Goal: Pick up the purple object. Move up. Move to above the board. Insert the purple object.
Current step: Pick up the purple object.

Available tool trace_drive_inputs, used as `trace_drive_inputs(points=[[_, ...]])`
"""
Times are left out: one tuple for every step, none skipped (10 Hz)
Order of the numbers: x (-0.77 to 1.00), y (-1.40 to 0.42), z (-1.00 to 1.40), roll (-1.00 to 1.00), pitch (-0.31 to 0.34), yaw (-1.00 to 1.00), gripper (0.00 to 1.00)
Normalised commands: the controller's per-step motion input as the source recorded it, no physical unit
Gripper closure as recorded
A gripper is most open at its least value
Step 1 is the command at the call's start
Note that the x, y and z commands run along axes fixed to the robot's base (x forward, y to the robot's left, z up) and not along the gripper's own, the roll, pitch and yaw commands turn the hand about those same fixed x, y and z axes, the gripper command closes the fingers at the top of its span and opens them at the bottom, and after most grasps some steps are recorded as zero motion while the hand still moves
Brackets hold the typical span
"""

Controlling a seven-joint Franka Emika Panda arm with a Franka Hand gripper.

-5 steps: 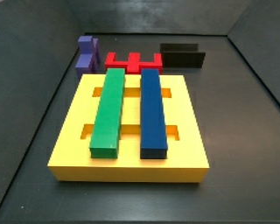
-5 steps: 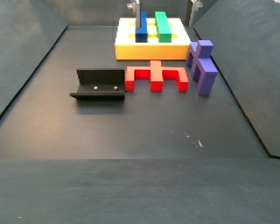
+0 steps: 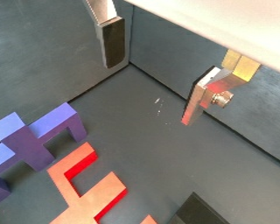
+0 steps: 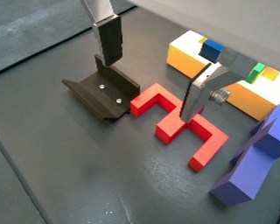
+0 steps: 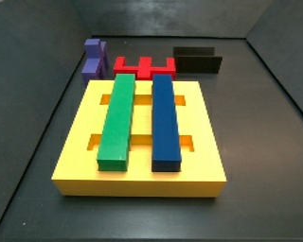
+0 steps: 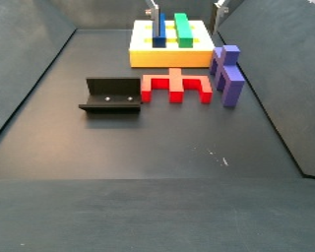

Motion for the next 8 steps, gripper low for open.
trace_drive_inputs(points=[[0.03, -0.17, -0.14, -0.12, -0.023, 0.00, 0.00], [0.07, -0.27, -0.20, -0.14, -0.027, 0.00, 0.00], [0.12, -0.39, -0.21, -0.16, -0.031, 0.00, 0.00], [0.13, -0.43, -0.25, -0.15, -0.030, 0.00, 0.00], [0.12, -0.41, -0.29, -0.14, -0.033, 0.00, 0.00], [0.12, -0.40, -0.30, -0.12, -0.041, 0.00, 0.00], [0.12, -0.41, -0.29, -0.11, -0.043, 0.00, 0.00], [0.11, -0.43, -0.27, -0.09, -0.050, 0.00, 0.00]])
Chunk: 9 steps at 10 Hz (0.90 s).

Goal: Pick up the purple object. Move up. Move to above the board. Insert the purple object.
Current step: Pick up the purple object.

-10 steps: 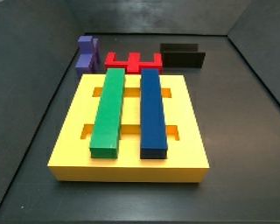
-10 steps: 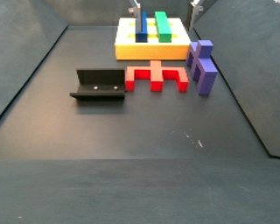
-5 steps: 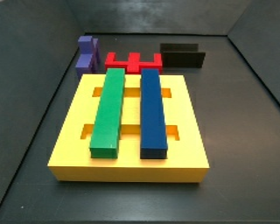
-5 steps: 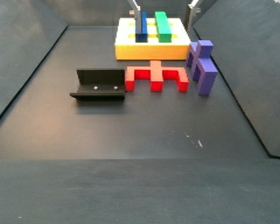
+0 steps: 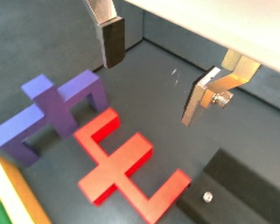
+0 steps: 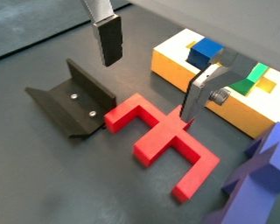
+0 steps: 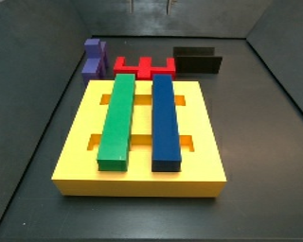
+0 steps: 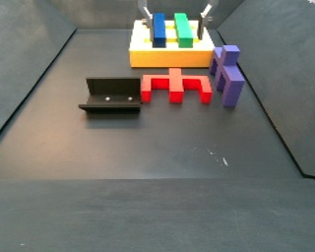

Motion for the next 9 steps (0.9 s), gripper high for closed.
trace_drive_inputs(points=[[0.13, -0.49, -0.26, -0.06, -0.047, 0.00, 0.00], [0.00, -0.43, -0.04, 0.00, -0.040, 0.00, 0.00], [-0.35, -0.27, 0.00, -0.01, -0.147, -0.09, 0.00], [-0.47, -0.19, 0.03, -0.01, -0.164, -0.19, 0.00], [-0.49, -0.14, 0.00, -0.03, -0.186, -0.35, 0.00], [-0.45, -0.10, 0.00, -0.06, -0.180, -0.54, 0.00], [-0.37, -0.08, -0.05, -0.09, -0.203, -0.61, 0.00], [-0.29, -0.09, -0.19, -0.11, -0.226, -0.66, 0.00], [-0.19, -0.10, -0.47, -0.15, -0.257, -0.73, 0.00]])
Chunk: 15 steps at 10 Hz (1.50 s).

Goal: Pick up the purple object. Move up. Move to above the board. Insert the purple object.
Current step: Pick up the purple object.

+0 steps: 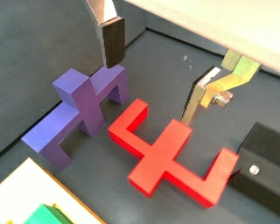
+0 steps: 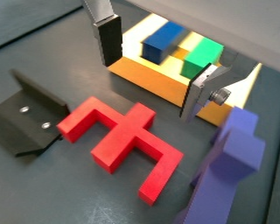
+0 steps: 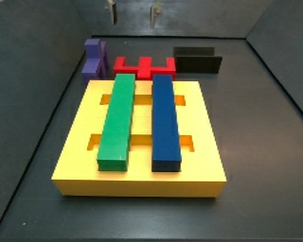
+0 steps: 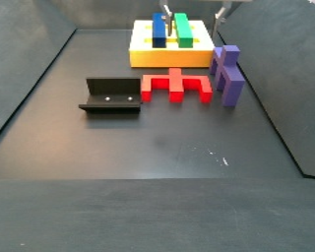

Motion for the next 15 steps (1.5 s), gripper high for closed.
trace_drive_inputs(points=[[-0.08, -0.11, -0.29, -0.13, -0.193, -0.84, 0.00], [0.00, -0.10, -0.06, -0.04, -0.093, -0.96, 0.00], [0.00, 0.00, 0.00, 0.00, 0.000, -1.00, 0.00], [0.00, 0.00, 0.05, 0.02, 0.000, -1.00, 0.00], [0.00, 0.00, 0.05, 0.02, 0.000, -1.00, 0.00], [0.00, 0.00, 0.04, 0.05, 0.000, -1.00, 0.00], [-0.06, -0.03, 0.00, 0.09, 0.001, -0.98, 0.00], [-0.17, -0.11, -0.04, 0.05, 0.000, -0.86, 0.00], [-0.20, -0.04, -0.08, 0.04, 0.000, -0.88, 0.00], [-0.25, -0.05, -0.12, 0.02, 0.000, -0.84, 0.00], [-0.31, -0.08, 0.00, 0.09, 0.000, -0.79, 0.00], [-0.45, -0.07, -0.06, 0.18, 0.043, -0.69, 0.00], [-0.51, -0.06, -0.15, 0.15, 0.064, -0.60, 0.00], [-0.47, -0.05, -0.20, 0.15, 0.090, -0.59, 0.00], [-0.37, -0.10, -0.27, 0.14, 0.070, -0.70, 0.00]])
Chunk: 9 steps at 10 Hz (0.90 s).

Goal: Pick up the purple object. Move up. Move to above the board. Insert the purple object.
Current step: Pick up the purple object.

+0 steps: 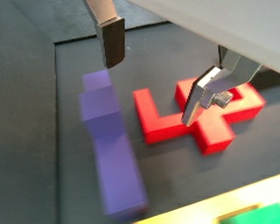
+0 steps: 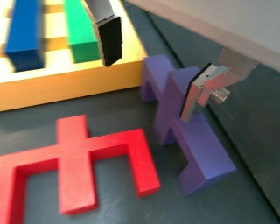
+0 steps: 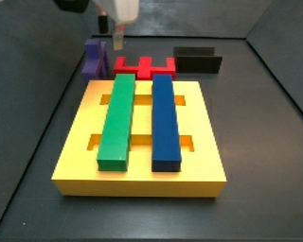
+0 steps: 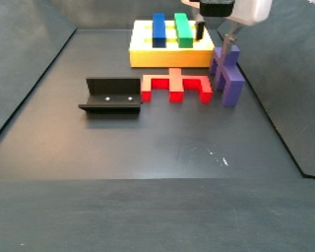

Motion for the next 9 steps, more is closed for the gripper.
trace_drive_inputs(points=[[-0.32, 0.00, -0.31, 0.07, 0.051, -0.80, 0.00], [-0.32, 0.02, -0.30, 0.00, 0.007, -0.85, 0.00], [-0.29, 0.03, -0.28, -0.02, 0.000, -0.87, 0.00], [-0.25, 0.00, -0.24, -0.05, 0.000, -0.88, 0.00], [-0.21, 0.00, -0.21, -0.10, 0.000, -0.86, 0.00], [-0.20, 0.00, -0.18, -0.13, -0.011, -0.85, 0.00], [-0.22, 0.00, -0.09, -0.11, -0.004, -0.84, 0.00], [-0.23, 0.09, 0.00, -0.09, -0.019, -0.68, 0.00], [0.00, 0.09, 0.00, -0.08, -0.009, -0.53, 0.00]])
